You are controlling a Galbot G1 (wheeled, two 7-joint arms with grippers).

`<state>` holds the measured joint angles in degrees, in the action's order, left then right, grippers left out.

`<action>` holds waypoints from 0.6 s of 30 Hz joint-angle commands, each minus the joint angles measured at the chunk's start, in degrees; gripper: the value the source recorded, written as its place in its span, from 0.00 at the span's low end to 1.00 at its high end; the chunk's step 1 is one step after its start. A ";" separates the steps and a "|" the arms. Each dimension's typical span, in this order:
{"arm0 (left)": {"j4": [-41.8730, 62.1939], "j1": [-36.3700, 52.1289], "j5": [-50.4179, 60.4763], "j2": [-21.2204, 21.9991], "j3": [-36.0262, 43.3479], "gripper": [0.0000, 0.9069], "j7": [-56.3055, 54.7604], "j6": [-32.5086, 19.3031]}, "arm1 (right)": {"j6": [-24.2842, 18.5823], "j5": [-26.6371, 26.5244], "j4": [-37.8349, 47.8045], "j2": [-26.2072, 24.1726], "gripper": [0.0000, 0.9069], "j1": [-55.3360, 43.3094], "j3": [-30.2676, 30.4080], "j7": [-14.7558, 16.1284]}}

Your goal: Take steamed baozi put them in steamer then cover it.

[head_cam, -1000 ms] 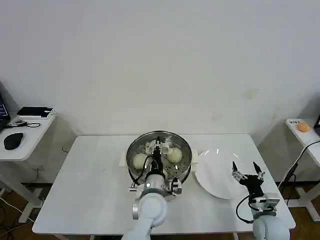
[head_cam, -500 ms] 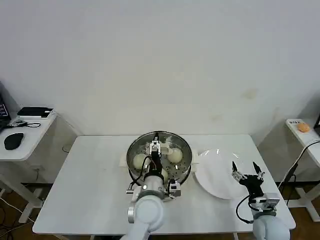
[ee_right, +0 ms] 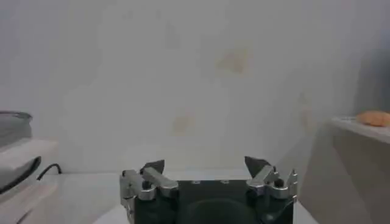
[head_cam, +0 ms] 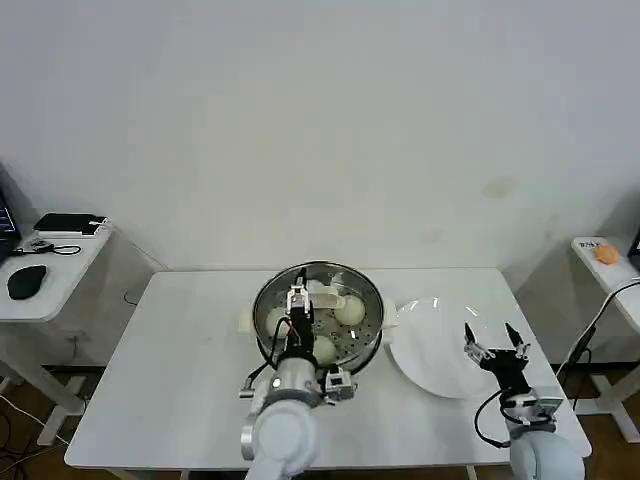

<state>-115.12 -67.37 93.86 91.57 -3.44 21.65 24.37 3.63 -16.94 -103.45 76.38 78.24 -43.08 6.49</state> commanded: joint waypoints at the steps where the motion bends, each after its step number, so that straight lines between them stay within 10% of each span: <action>1: -11.29 -3.75 -7.60 -2.33 -2.33 1.00 0.69 0.34 | 1.11 -3.17 -0.35 -0.57 1.00 -0.48 1.22 -0.21; 10: -18.54 -8.42 -46.25 -10.93 -19.30 1.00 -8.31 -0.36 | 2.30 -3.84 -1.26 -1.94 1.00 0.18 5.47 -0.93; 18: -6.99 -15.83 -83.47 -16.24 -36.76 1.00 -17.69 -14.05 | 3.18 -4.94 -1.85 -5.19 1.00 0.26 9.60 -3.01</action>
<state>-127.17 -74.78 60.10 82.79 -18.54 14.23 21.72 5.86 -20.63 -105.06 73.96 78.70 -38.18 5.03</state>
